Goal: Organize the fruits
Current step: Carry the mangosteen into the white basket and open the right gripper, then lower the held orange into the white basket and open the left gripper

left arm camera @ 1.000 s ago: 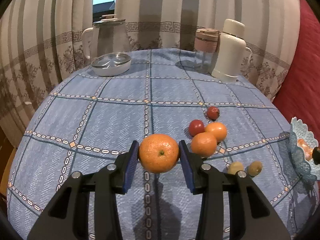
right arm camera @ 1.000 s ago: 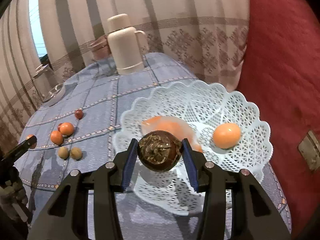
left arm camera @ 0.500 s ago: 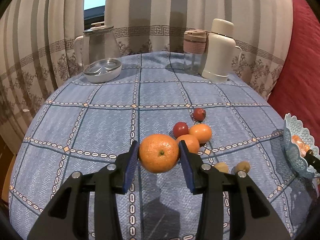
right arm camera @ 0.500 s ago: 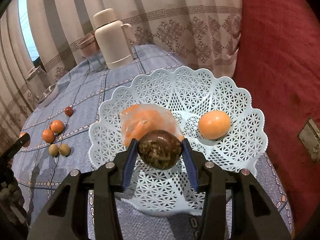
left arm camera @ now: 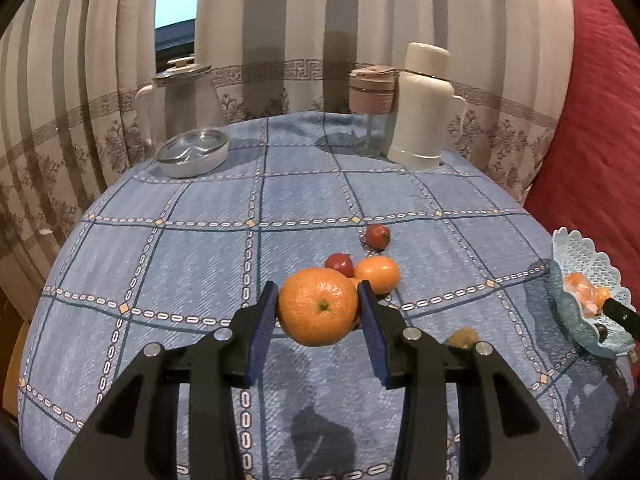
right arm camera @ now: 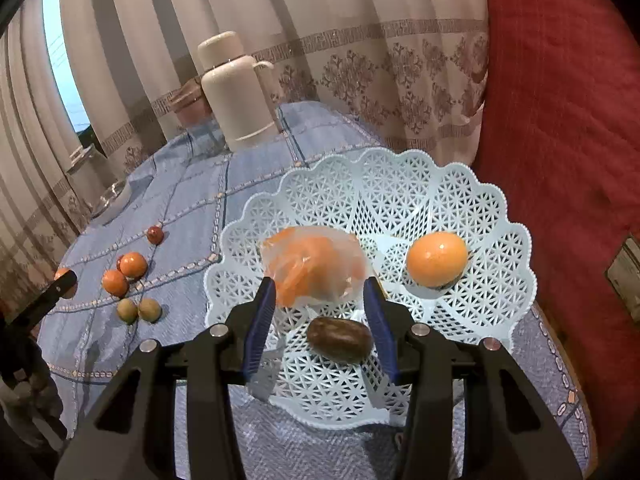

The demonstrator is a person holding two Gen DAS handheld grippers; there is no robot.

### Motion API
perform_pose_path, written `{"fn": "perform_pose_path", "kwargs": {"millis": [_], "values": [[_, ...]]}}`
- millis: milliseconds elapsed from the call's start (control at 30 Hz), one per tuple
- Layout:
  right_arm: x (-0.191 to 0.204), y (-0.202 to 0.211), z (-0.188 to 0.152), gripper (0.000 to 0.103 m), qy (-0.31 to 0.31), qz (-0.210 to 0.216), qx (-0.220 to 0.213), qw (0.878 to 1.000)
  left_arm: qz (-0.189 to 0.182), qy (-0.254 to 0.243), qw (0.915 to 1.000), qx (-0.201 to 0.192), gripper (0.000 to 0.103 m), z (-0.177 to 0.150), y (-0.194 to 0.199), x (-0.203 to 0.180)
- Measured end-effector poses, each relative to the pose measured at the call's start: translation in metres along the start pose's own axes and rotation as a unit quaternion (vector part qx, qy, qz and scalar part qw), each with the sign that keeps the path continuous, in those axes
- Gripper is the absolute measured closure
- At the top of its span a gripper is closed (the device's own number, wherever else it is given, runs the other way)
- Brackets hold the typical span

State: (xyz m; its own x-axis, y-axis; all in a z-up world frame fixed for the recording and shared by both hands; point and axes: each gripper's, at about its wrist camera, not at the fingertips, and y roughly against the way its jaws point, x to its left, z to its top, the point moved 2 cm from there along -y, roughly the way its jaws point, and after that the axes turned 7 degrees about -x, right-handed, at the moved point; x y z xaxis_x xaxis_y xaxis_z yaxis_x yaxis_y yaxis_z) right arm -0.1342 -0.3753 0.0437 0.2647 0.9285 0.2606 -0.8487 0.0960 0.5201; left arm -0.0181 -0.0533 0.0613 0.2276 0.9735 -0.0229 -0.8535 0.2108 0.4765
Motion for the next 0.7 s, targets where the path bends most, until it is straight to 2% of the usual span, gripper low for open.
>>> {"fn": "perform_pose_path", "kwargs": {"millis": [167,367,533,700], "values": [[-0.004,0.012,0.012,0.056,-0.008,-0.002,-0.03,1.0,-0.013,-0.011,0.9998,-0.006,0.062,0.005,0.002,-0.013],[-0.013,0.024,0.03,0.056,-0.019,-0.009,-0.063,0.998,-0.05,-0.028,0.9983,-0.008,0.062,0.012,0.001,-0.046],[-0.022,0.036,0.045,0.056,-0.03,-0.014,-0.093,0.995,-0.078,-0.054,0.9954,-0.014,0.062,0.017,0.005,-0.083],[-0.035,0.041,0.051,0.056,-0.048,-0.021,-0.1,0.994,-0.117,-0.082,0.9895,-0.02,0.062,0.019,0.008,-0.13]]}}
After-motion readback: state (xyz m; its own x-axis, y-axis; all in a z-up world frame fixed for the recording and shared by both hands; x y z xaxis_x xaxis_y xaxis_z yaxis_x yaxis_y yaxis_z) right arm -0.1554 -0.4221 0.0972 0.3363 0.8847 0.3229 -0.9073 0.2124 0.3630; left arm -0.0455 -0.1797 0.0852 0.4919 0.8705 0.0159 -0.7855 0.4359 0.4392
